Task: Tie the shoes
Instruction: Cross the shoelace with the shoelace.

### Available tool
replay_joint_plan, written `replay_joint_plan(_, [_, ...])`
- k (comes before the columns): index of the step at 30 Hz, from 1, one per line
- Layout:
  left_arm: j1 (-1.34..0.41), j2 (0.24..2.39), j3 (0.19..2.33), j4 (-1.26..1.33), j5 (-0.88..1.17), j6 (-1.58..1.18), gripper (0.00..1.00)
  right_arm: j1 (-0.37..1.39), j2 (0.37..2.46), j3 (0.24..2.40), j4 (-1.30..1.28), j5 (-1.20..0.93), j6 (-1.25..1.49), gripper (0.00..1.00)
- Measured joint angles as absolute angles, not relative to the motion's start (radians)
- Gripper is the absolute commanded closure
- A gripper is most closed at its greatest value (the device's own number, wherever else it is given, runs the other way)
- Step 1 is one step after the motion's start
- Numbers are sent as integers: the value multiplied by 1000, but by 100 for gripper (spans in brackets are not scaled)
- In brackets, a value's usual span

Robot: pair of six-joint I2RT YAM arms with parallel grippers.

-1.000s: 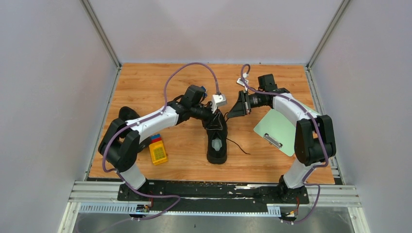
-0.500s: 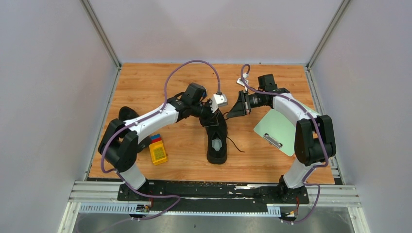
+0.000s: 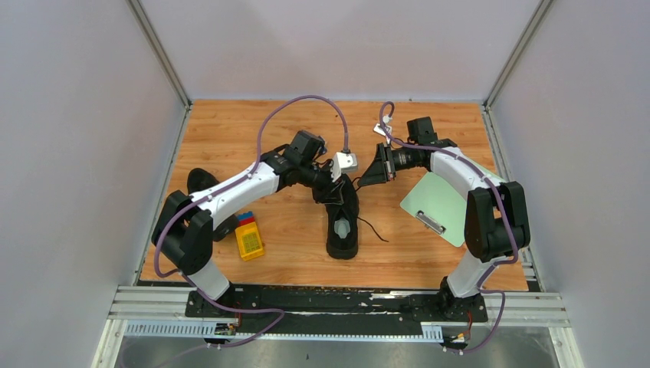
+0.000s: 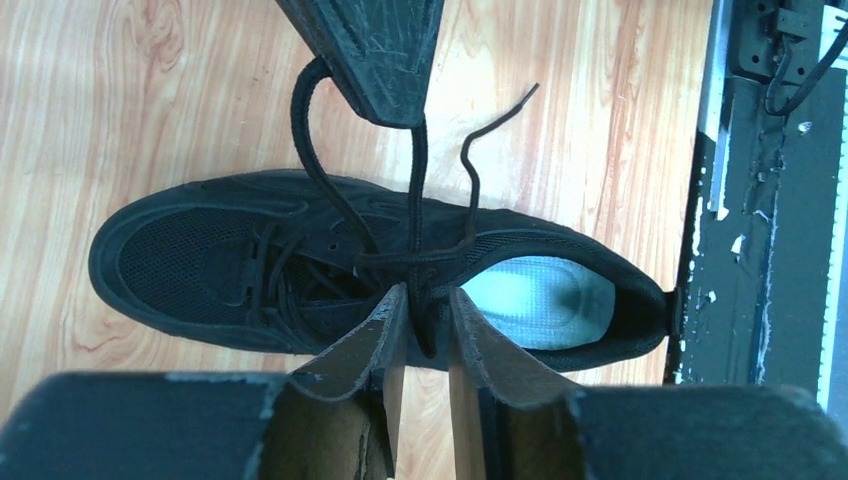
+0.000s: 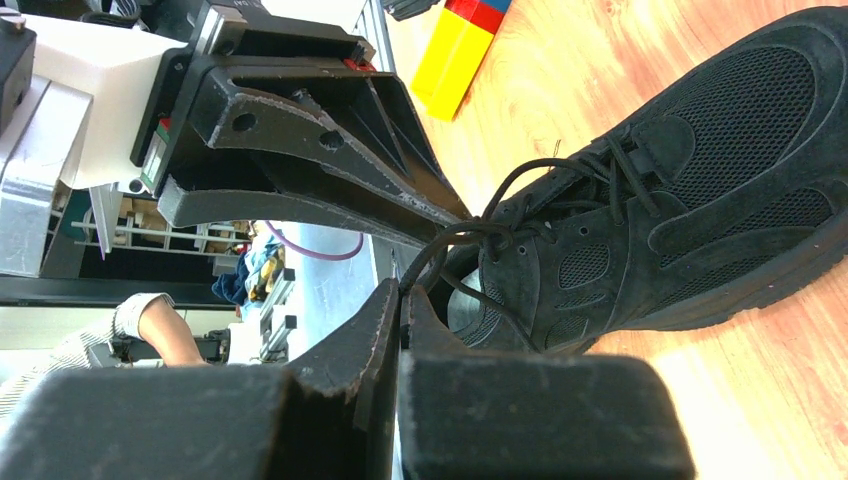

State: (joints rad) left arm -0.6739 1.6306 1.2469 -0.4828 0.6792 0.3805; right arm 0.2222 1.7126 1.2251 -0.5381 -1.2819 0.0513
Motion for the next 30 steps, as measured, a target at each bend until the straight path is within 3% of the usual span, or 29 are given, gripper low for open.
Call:
replay_joint_plan(14, [-675, 1672, 1253, -409, 616, 357, 72, 222, 1713, 1225, -538, -1282, 54, 100])
replay_joint_plan(30, [-680, 1694, 1299, -459, 590, 398, 97, 219, 1713, 1225, -538, -1283, 59, 100])
